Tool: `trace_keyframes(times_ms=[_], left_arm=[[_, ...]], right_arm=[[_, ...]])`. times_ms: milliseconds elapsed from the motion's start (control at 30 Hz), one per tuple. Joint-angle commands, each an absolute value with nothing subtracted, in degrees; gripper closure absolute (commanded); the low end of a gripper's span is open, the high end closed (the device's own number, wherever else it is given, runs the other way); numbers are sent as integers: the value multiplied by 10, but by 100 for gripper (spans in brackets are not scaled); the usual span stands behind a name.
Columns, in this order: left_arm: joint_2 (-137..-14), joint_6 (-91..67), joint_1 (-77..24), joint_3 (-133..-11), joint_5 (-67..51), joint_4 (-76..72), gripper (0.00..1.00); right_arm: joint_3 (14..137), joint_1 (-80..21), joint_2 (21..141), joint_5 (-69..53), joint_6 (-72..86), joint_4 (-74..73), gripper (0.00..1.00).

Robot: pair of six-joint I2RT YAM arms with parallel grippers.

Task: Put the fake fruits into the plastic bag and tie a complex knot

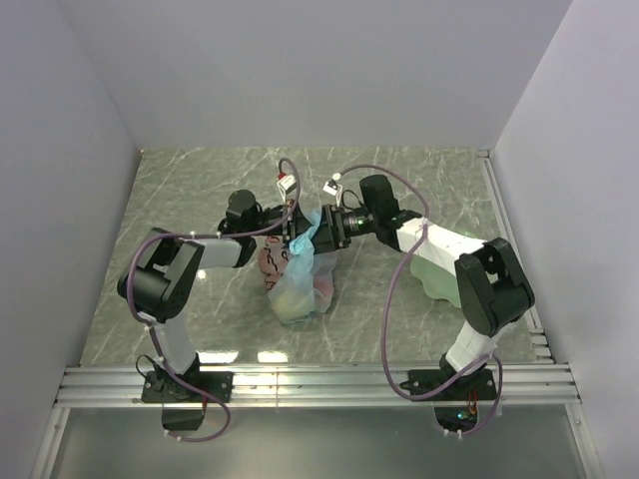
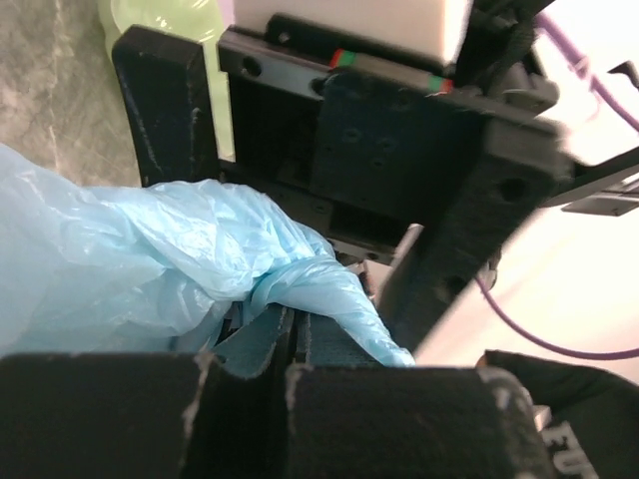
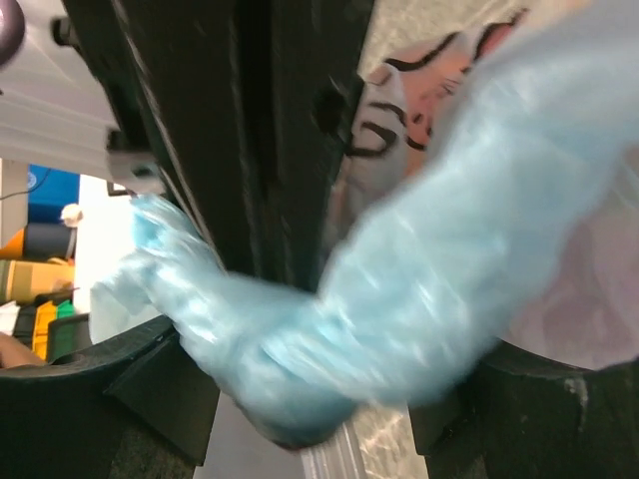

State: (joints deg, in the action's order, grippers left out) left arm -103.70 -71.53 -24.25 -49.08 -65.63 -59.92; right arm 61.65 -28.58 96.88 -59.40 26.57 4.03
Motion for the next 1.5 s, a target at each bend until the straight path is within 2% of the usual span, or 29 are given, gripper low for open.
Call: trace_keyframes(times_ms=[0,367,567,667,700,867,967,1100,1200,1233,1400,1467], left_arm=[[-1036,-626,-283,-519,-685,-543,99],[-1050,-645,-265,-511,-686,-573,99],[-1060,-685,-272,-509,-720,-627,99],[-1050,-631,-274,-511,-733,-578,100],[-1043,-605,-276,-520,-735,-506,99],[-1034,-467,-288,-544,-729,-359,99],[-1034,-496,-283,-536,-717,-393,100],[-1036,-543,-272,-520,-712,-458,100],[-1033,-549,-272,-521,-710,-465,99],[-1033,-549,-273,-521,-711,-464,100],[-1031,-551,-272,-522,-711,-468,99],[-1032,-552,-272,-521,-710,-472,100]], right_arm=[[669,-292,974,-573,288,98,30],[660,-274,877,-510,120,-130,30],[674,-268,902,-533,168,-84,35],[715,-270,946,-546,201,-51,36],[725,-270,963,-547,206,-45,36],[768,-286,992,-544,223,-33,36],[764,-287,984,-542,196,-68,32],[756,-277,948,-526,110,-206,25],[742,-258,911,-525,79,-264,24],[735,-251,902,-529,66,-275,15],[723,-224,870,-547,50,-340,15],[711,-207,868,-556,40,-350,20]])
